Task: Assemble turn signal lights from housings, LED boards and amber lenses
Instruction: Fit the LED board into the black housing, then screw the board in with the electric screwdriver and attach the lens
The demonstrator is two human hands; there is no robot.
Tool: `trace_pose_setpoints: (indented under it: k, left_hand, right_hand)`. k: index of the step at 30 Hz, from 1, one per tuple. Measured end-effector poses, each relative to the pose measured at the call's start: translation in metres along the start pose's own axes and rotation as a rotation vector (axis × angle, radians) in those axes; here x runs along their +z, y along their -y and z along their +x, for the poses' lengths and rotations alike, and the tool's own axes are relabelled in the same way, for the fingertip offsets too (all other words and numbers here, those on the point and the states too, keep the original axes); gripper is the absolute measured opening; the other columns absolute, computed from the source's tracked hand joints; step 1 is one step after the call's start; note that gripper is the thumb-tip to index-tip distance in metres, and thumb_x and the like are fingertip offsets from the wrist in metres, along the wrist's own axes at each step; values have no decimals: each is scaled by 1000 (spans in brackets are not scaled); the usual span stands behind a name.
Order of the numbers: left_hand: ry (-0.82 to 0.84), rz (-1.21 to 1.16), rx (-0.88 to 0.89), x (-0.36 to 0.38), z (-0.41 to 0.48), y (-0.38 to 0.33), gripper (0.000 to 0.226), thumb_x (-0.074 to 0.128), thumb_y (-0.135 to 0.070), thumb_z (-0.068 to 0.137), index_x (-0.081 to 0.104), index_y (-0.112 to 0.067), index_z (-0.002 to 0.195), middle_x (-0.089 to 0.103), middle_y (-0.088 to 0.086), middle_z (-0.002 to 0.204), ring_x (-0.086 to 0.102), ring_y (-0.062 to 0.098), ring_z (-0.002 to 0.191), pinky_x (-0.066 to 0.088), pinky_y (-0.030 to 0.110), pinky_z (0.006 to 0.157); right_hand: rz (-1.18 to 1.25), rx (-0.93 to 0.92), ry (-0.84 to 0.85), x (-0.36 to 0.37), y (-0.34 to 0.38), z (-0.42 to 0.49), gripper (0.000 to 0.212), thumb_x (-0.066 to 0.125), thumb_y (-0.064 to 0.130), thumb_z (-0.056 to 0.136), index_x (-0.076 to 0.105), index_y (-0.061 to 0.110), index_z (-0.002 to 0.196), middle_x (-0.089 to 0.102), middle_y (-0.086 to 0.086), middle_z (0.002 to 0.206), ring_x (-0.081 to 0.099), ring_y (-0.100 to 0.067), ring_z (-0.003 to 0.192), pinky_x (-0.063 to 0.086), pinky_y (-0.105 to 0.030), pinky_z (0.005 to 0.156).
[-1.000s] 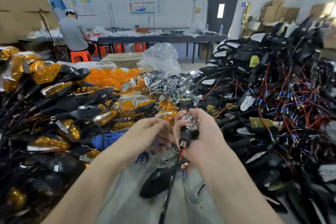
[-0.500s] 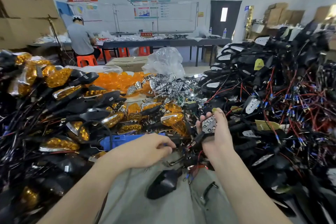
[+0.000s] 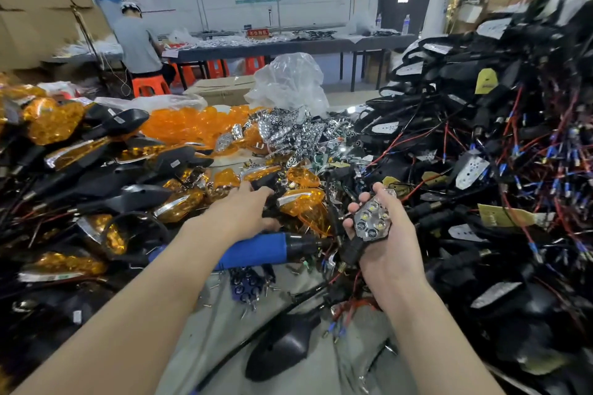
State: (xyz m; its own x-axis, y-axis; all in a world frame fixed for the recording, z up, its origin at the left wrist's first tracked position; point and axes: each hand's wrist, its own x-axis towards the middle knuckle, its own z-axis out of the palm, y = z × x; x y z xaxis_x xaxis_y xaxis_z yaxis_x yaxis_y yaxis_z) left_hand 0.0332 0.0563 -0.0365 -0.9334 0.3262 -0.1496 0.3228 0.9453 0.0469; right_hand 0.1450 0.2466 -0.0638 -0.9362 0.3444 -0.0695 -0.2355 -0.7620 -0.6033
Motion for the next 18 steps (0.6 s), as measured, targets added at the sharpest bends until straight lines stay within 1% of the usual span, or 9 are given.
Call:
trace_pose_setpoints:
  k: [2, 5, 7, 9, 10, 13, 15, 16, 18]
  left_hand:
    - [-58, 90, 20, 3, 7, -2, 69, 56, -55, 94, 29, -27, 151, 44, 10, 144, 42, 33, 130, 47, 50, 97]
    - [-159, 153, 59, 7, 8, -3, 56, 53, -50, 97, 38, -23, 143, 58, 5, 125, 55, 29, 112, 53, 44, 80]
    - [-210, 173, 93, 6, 5, -2, 49, 51, -52, 96, 45, -20, 133, 63, 0, 102, 61, 22, 89, 51, 37, 64]
    - [-256, 147, 103, 5, 2, 2, 41, 49, -55, 95, 48, -20, 115, 60, -4, 77, 58, 14, 65, 42, 29, 48]
    - [-274, 109, 91, 4, 0, 6, 37, 49, -56, 94, 48, -20, 107, 58, -4, 71, 56, 13, 58, 38, 27, 44]
    - [-298, -215, 30, 3, -5, 22, 29, 54, -54, 92, 52, -25, 92, 64, -3, 72, 61, 14, 58, 42, 26, 45]
    - [-315, -483, 6, 3, -6, 32, 22, 58, -55, 90, 57, -33, 92, 68, -6, 82, 64, 12, 72, 50, 29, 57]
    - [-324, -582, 4, 2, -7, 35, 20, 60, -56, 90, 59, -36, 94, 68, -11, 87, 64, 9, 78, 49, 29, 61]
    - [-306, -688, 19, 4, -7, 37, 16, 65, -53, 88, 57, -41, 93, 64, -20, 90, 60, 0, 83, 43, 23, 63]
  right_hand:
    - [-7, 5, -5, 0, 0, 0, 5, 61, 21, 101, 65, 20, 98, 66, 2, 78, 64, -15, 67, 52, -27, 55]
    - [-17, 11, 5, 0, -1, -1, 4, 61, 21, 100, 65, 21, 99, 67, 1, 78, 65, -15, 66, 53, -27, 53]
    - [-29, 11, 4, -1, -1, -2, 5, 60, 21, 101, 65, 21, 100, 67, 1, 78, 65, -15, 66, 53, -27, 53]
    - [-45, 14, 1, -1, -1, -2, 6, 60, 21, 101, 66, 21, 100, 68, 1, 78, 66, -15, 67, 54, -27, 54]
    - [-51, 15, 0, -1, 0, -3, 6, 60, 22, 101, 66, 21, 101, 68, 1, 78, 66, -16, 67, 54, -28, 54]
    - [-62, 13, -2, -1, 0, -3, 6, 60, 21, 101, 67, 21, 101, 69, 1, 79, 66, -16, 68, 54, -28, 54]
    - [-64, 13, 0, 0, 0, -2, 6, 60, 21, 101, 67, 21, 101, 69, 1, 79, 66, -16, 68, 54, -28, 54]
    - [-67, 13, 1, 0, 0, -2, 7, 60, 21, 101, 67, 21, 101, 69, 1, 79, 66, -16, 68, 54, -28, 54]
    - [-70, 14, 0, 0, -1, -2, 7, 60, 21, 101, 67, 21, 101, 69, 1, 79, 66, -15, 68, 54, -27, 54]
